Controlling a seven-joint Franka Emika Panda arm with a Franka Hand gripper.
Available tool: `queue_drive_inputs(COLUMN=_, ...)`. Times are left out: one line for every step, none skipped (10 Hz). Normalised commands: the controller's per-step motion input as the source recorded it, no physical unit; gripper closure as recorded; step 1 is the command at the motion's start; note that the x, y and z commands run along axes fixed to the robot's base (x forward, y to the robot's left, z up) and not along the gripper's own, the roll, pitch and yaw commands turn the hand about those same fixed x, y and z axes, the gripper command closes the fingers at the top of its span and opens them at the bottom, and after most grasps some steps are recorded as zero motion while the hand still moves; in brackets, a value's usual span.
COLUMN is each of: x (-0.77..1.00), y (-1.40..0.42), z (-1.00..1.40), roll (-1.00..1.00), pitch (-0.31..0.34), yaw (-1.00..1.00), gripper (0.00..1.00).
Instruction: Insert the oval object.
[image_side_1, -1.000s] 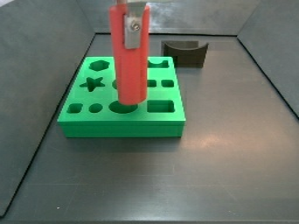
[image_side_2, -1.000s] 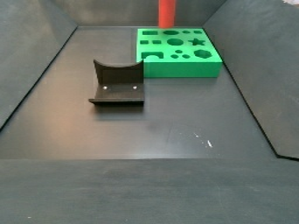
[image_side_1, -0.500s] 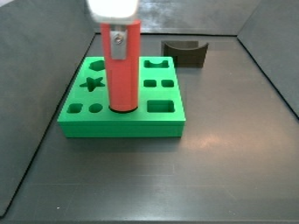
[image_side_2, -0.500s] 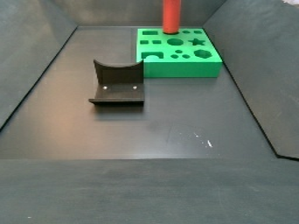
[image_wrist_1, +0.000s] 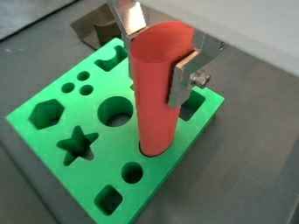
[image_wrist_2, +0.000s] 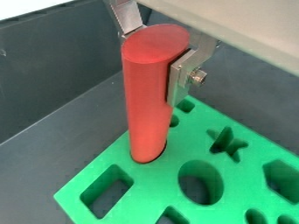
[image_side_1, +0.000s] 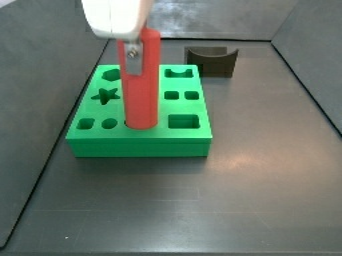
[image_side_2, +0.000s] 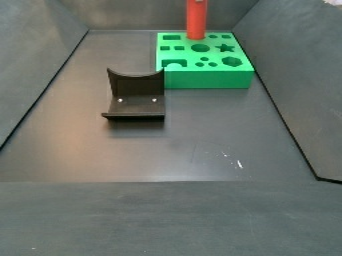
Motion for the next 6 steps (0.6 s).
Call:
queue_drive_inputs(x=0.19, y=0.0, z=-0.35, roll=0.05, pitch=-0.117, yaw=-0.34, gripper=1.0)
queue_drive_inputs(x=0.03, y=0.0, z=-0.3, roll=0.03, pitch=-0.12, yaw=-0.33, gripper=1.0)
queue_drive_inputs(x=0.0, y=0.0, z=-0.36, roll=0.01, pitch=-0.097, yaw=-0.25, gripper=1.0)
queue_drive_inputs(x=0.01, y=0.0, z=-0.42, roll=0.05, pitch=-0.054, yaw=-0.14, gripper=1.0)
queue_drive_inputs(x=0.07, y=0.0, z=-0.42, roll=0.04, pitch=-0.04, yaw=-0.03, gripper=1.0)
queue_drive_inputs(x=0.02, y=0.0, z=-0.45, roll=0.0, pitch=-0.106, yaw=0.0, gripper=1.0)
